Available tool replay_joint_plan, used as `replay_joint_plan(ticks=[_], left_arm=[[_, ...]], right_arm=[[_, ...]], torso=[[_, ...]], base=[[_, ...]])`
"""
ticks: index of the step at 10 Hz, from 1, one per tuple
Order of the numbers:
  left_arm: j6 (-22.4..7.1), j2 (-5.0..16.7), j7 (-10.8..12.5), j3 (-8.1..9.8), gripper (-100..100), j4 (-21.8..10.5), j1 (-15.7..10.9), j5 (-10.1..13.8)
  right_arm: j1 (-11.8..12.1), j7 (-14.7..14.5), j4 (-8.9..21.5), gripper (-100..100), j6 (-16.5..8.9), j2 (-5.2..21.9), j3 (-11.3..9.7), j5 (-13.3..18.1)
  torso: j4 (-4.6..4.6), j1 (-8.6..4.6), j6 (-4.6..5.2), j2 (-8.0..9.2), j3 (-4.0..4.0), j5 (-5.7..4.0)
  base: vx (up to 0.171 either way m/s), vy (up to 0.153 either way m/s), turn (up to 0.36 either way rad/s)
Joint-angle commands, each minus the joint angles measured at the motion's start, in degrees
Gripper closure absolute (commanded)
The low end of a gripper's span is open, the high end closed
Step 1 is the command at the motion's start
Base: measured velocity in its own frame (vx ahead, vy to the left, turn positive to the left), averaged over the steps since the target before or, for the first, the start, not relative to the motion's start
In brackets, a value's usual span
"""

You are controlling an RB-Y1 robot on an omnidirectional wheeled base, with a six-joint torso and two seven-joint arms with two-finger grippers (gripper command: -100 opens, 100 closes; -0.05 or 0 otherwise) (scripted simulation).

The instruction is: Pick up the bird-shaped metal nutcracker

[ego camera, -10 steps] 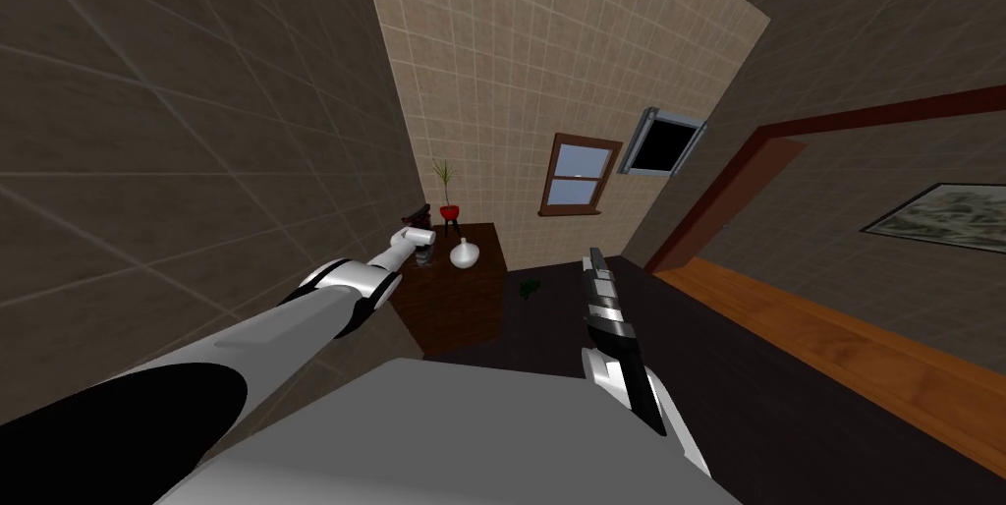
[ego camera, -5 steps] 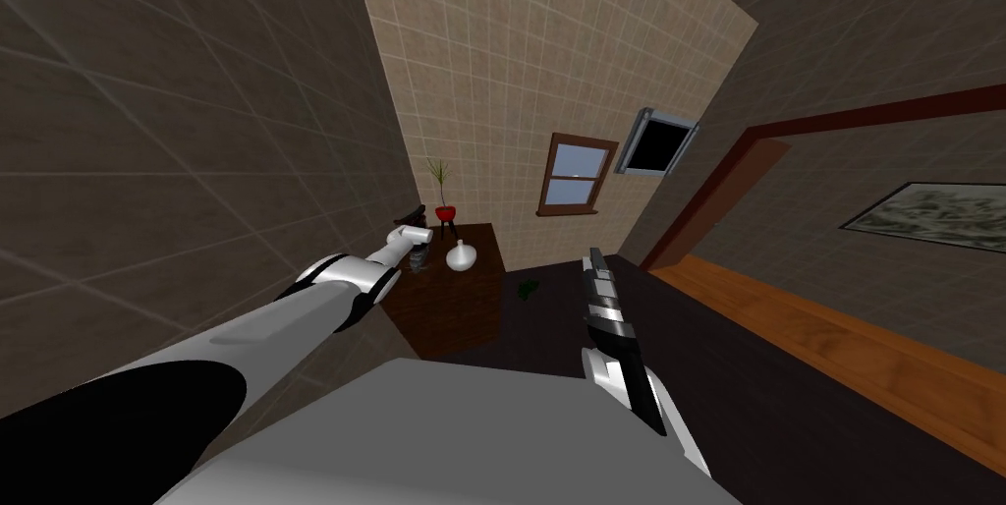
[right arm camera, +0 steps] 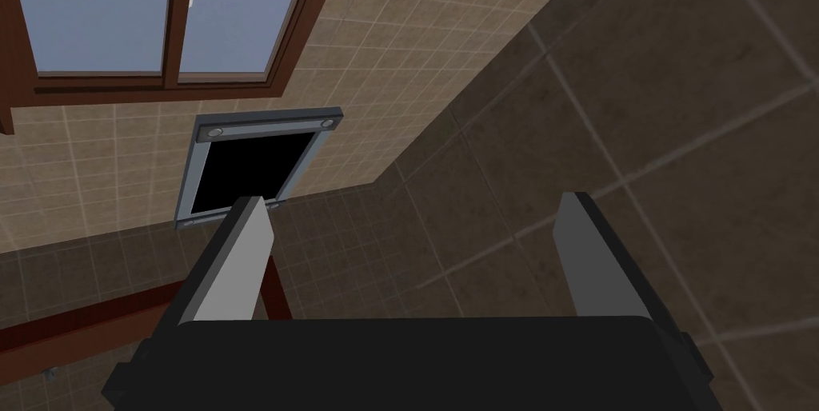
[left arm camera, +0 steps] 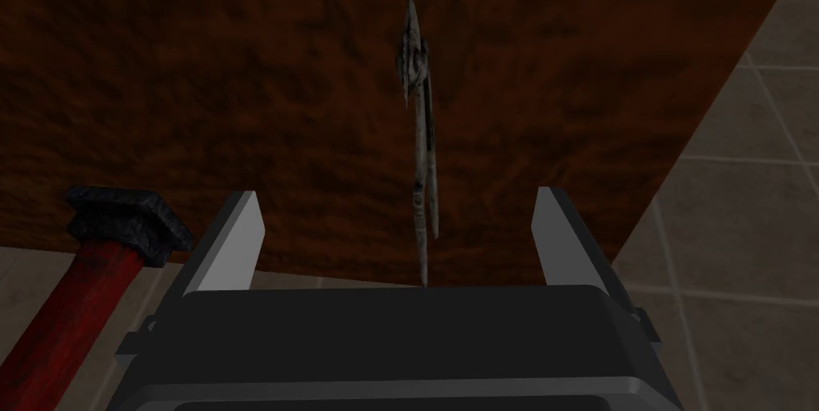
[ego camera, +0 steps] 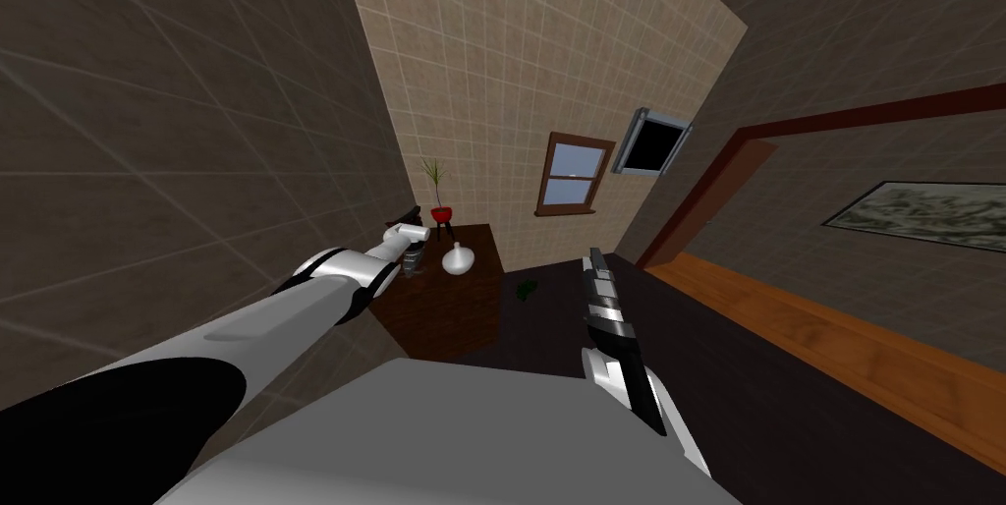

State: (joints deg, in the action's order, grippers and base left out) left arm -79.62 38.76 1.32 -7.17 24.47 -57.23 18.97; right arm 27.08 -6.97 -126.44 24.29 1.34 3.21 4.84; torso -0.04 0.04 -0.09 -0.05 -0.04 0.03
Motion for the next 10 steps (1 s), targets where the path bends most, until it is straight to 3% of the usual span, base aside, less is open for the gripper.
replay_joint_plan(ticks=[1,4,8,9,10], left_arm=[[-0.76,0.06,-0.1,-0.37,-100,-2.86,-1.21,-0.05],[-3.36,0.33,-0.02,-0.92,-100,-5.67,-2.41,-0.03],[-2.79,0.31,-0.28,-0.96,-100,-6.56,-2.75,-0.07],[-3.1,0.33,-0.17,-0.93,0,-6.24,-2.61,-0.05],[-1.3,-0.37,-0.05,-0.6,-100,-6.72,-1.33,-0.31]], right_arm=[[0.0,0.0,0.0,0,0.0,0.0,0.0,0.0],[0.0,0.0,0.0,0,0.0,0.0,0.0,0.0],[0.0,0.0,0.0,0,0.0,0.0,0.0,0.0],[0.0,0.0,0.0,0,0.0,0.0,0.0,0.0],[0.0,0.0,0.0,0,0.0,0.0,0.0,0.0]], torso=[[0.0,0.0,0.0,0.0,0.0,0.0],[0.01,-0.01,0.01,0.0,0.01,-0.01],[0.02,-0.02,0.0,0.06,0.04,0.0],[0.03,-0.03,0.01,0.08,0.05,-0.01],[0.03,-0.04,0.0,0.09,0.06,-0.01]], base=[[0.015,0.005,-0.03],[0.029,0.014,-0.041],[0.015,0.009,-0.006],[0.0,0.0,0.0],[0.018,0.016,0.015]])
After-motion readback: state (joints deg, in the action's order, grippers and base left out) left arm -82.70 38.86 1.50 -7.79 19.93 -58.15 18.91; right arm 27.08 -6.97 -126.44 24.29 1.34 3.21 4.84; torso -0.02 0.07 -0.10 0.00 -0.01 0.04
